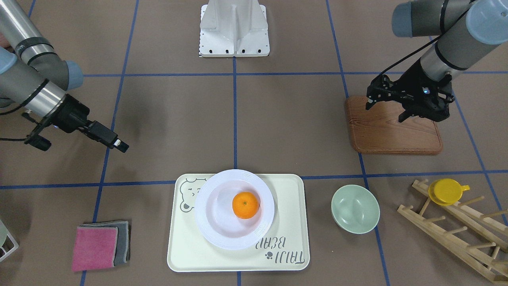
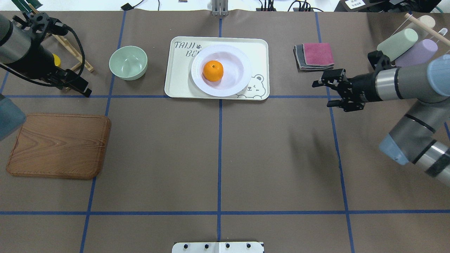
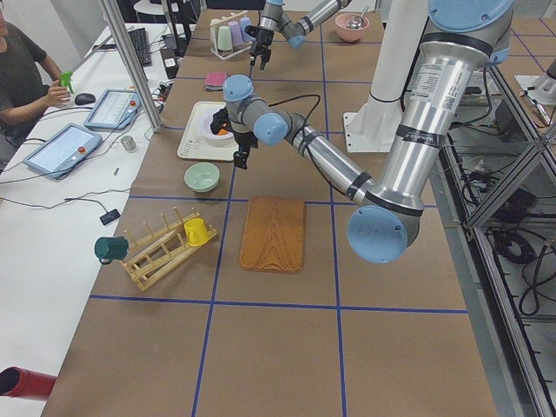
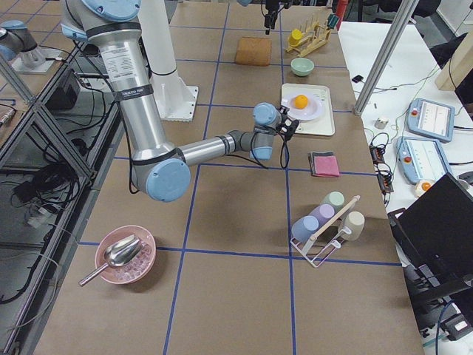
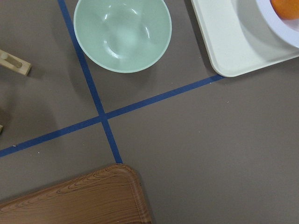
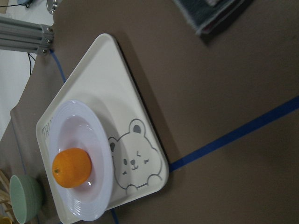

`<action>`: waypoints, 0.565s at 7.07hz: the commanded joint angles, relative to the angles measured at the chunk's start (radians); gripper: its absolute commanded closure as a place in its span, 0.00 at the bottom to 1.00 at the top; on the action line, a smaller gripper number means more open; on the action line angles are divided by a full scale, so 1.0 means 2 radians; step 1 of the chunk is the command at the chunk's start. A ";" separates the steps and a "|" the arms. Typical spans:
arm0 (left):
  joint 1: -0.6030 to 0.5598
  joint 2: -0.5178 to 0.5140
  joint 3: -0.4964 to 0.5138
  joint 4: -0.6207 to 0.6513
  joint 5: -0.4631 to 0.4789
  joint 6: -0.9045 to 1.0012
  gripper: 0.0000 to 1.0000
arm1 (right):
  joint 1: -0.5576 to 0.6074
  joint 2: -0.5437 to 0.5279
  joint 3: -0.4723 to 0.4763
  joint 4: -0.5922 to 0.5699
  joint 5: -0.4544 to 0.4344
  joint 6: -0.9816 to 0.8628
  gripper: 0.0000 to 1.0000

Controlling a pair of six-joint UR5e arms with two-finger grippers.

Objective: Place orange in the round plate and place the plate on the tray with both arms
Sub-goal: 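Open the right gripper and pull it back from the plate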

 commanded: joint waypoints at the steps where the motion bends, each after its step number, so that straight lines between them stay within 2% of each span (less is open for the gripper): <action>1: -0.022 0.011 -0.002 0.004 0.000 0.005 0.02 | 0.048 -0.098 0.020 0.002 0.059 -0.105 0.00; 4: -0.062 0.044 -0.007 0.004 0.002 0.048 0.02 | 0.085 -0.188 0.019 0.002 0.082 -0.211 0.00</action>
